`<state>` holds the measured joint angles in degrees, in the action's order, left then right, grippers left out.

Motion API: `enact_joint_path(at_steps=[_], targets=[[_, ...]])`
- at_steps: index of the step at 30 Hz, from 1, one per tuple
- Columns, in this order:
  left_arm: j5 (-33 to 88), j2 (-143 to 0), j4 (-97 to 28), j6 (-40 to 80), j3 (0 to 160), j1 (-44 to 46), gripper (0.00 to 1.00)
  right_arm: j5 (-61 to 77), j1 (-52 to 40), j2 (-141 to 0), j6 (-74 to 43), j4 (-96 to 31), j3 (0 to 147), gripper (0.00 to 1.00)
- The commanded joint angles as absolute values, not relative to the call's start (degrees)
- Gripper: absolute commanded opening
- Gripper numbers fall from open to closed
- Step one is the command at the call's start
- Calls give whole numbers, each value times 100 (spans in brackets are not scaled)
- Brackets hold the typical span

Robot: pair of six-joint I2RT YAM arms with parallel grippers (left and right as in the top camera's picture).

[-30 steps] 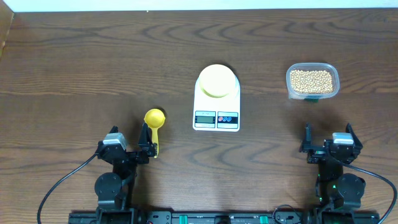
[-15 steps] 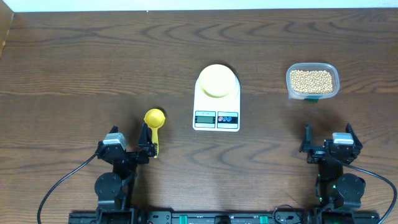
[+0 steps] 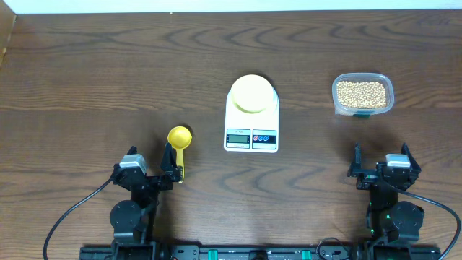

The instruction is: Scoop item into bowl and weigh 50g on scale

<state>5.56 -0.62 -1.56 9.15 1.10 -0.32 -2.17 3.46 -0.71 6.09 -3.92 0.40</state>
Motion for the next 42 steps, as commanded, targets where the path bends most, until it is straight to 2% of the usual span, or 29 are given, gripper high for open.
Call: enact_joint_path(at_steps=[1, 14, 29, 42], targets=[[572, -36, -405, 867, 104, -58, 89, -224, 290, -34, 604, -412, 32, 99], [572, -493, -408, 867, 399, -58, 89, -222, 290, -34, 604, -412, 32, 99], [574, -2349, -482, 867, 1452, -58, 90, -222, 290, -34, 604, -412, 32, 99], [569, -3264, -1693, 860, 2751, -58, 89, -224, 290, -34, 604, -412, 32, 99]])
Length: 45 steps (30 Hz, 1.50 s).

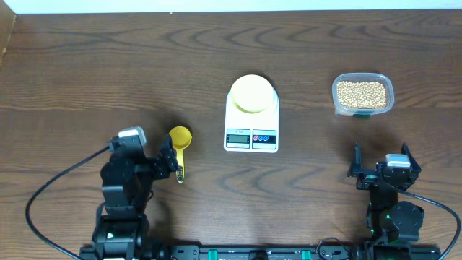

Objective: Scoop item into bowl and weigh 50g on scale
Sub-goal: 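Move the left gripper over the yellow scoop handle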

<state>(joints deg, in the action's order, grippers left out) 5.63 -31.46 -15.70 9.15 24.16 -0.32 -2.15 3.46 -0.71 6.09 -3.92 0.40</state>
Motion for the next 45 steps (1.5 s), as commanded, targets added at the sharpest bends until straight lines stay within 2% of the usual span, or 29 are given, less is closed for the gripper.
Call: enact_joint_path(at_steps=[1, 14, 21, 31, 45], targets=[[569, -3323, -1776, 860, 2840, -58, 89, -222, 290, -34, 604, -412, 32, 99], [569, -4252, -3275, 709, 4246, -58, 90, -222, 290, -34, 604, -412, 32, 99], [572, -4847, -3601, 714, 4932, -58, 89, -224, 290, -34, 604, -412, 32, 99], [572, -5970, -4967, 427, 6283, -58, 90, -224, 290, -34, 604, -412, 32, 99], [569, -7660, -5688, 257, 7172, -99, 89, -224, 290, -34, 604, -412, 32, 99]])
